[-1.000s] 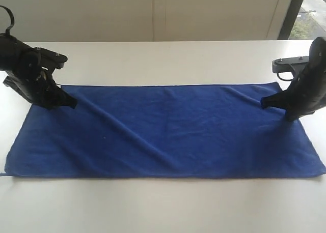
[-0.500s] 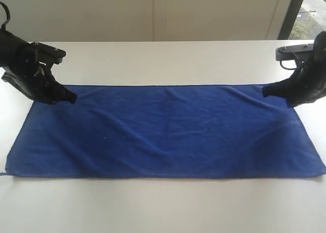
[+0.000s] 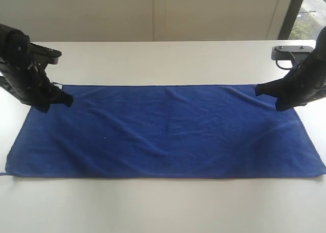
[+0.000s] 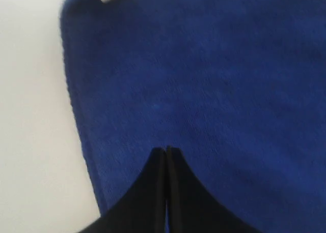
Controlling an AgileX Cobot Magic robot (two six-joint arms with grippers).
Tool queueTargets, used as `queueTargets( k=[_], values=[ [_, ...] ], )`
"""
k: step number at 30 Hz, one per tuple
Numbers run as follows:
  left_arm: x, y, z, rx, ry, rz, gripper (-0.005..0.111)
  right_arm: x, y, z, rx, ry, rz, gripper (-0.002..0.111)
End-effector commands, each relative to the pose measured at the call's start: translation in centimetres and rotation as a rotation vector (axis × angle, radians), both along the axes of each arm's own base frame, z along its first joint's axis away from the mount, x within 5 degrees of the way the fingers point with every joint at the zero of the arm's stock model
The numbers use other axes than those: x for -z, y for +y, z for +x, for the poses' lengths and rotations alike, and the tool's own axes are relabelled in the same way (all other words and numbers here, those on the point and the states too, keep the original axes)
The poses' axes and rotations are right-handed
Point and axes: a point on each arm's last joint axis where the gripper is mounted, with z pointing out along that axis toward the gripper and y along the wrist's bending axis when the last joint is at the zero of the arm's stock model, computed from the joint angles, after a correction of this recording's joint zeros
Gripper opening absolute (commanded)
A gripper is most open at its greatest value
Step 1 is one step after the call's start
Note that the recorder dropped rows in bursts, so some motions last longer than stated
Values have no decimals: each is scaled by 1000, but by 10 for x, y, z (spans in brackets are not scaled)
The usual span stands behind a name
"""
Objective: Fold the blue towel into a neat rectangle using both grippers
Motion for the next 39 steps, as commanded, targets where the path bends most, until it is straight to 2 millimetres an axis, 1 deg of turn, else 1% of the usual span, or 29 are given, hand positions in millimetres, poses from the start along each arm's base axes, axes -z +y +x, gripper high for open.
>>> queueTargets(
  k=[1,4,6,11,14,17,21,25,35,39],
  values=[
    [1,-4,-16,69,155,-14,0,0,1,-2,-38,11,0,0],
    [2,-4,-24,143,244,-1,0,0,1,-2,-59,8,-8,0],
    [3,-3,-27,162,282,10,0,-1,0,0,-56,-16,-15,0],
    [4,-3,-29,183,311,19,0,-5,-1,10,-27,-129,-25,0],
    [11,-3,-29,182,334,22,0,-8,-3,15,-8,-201,-35,0],
    [22,-3,-29,184,376,28,0,-7,-5,21,0,-258,-54,0],
    [32,-3,-29,202,416,36,0,7,-7,26,7,-272,-63,0],
    [34,-3,-29,203,421,37,0,25,-8,29,10,-260,-65,0],
    [34,-3,-29,205,422,38,0,40,-10,36,17,-300,-85,0],
    [34,-3,-29,205,422,38,0,42,-11,37,2,-310,-102,0]
  ],
)
